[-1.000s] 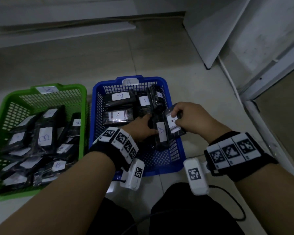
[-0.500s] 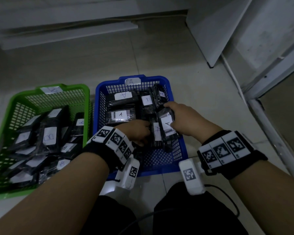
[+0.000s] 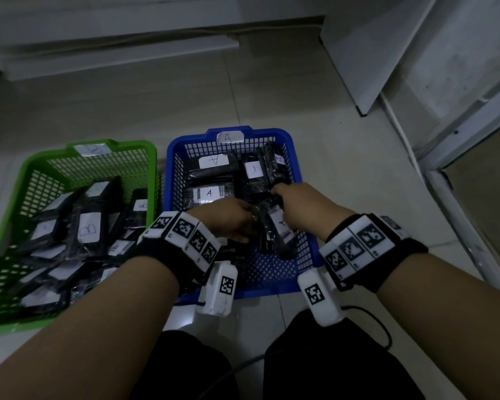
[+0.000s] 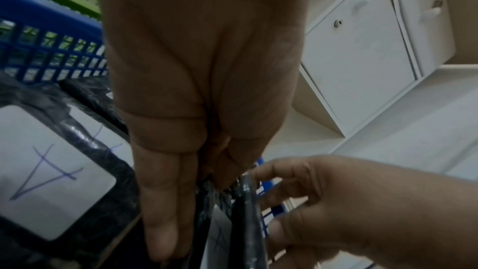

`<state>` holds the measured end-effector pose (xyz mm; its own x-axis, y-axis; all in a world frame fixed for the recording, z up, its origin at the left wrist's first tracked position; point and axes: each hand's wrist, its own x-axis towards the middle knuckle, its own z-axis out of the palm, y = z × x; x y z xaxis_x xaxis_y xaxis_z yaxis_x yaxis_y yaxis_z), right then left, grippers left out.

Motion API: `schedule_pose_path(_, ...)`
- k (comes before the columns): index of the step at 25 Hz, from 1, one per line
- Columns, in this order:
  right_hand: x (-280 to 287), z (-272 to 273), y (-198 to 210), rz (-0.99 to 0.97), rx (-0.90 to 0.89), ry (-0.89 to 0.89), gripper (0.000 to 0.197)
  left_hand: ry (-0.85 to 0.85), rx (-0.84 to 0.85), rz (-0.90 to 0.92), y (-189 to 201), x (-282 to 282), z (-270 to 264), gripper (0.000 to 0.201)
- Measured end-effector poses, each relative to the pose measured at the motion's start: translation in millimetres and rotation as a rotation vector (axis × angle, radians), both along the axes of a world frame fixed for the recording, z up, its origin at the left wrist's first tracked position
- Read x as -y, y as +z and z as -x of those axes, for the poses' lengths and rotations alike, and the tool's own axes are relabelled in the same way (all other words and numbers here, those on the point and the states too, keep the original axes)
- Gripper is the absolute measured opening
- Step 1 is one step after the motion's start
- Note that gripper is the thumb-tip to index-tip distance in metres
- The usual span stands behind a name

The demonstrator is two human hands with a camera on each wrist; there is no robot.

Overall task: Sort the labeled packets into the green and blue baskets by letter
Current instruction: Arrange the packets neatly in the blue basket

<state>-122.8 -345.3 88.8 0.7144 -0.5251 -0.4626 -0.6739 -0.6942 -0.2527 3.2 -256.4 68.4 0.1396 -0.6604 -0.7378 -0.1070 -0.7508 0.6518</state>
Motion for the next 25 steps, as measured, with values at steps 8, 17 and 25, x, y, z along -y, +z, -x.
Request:
schedule_pose_path(8, 2, 5, -7, -0.084, 0.144, -0.140, 0.049, 0.109, -0.023, 0.101, 3, 12, 3, 0.031)
schedule_pose_path(17, 3, 2, -11, -0.114, 0.130, -0.108, 0.059, 0.076, 0.239, 0.153, -17, 8, -4, 0.043)
schedule_pose_path(25, -1, 3, -7, -0.075, -0.004, 0.042, 0.048, 0.190, 0.458, 0.330, -3, 8, -23, 0.031)
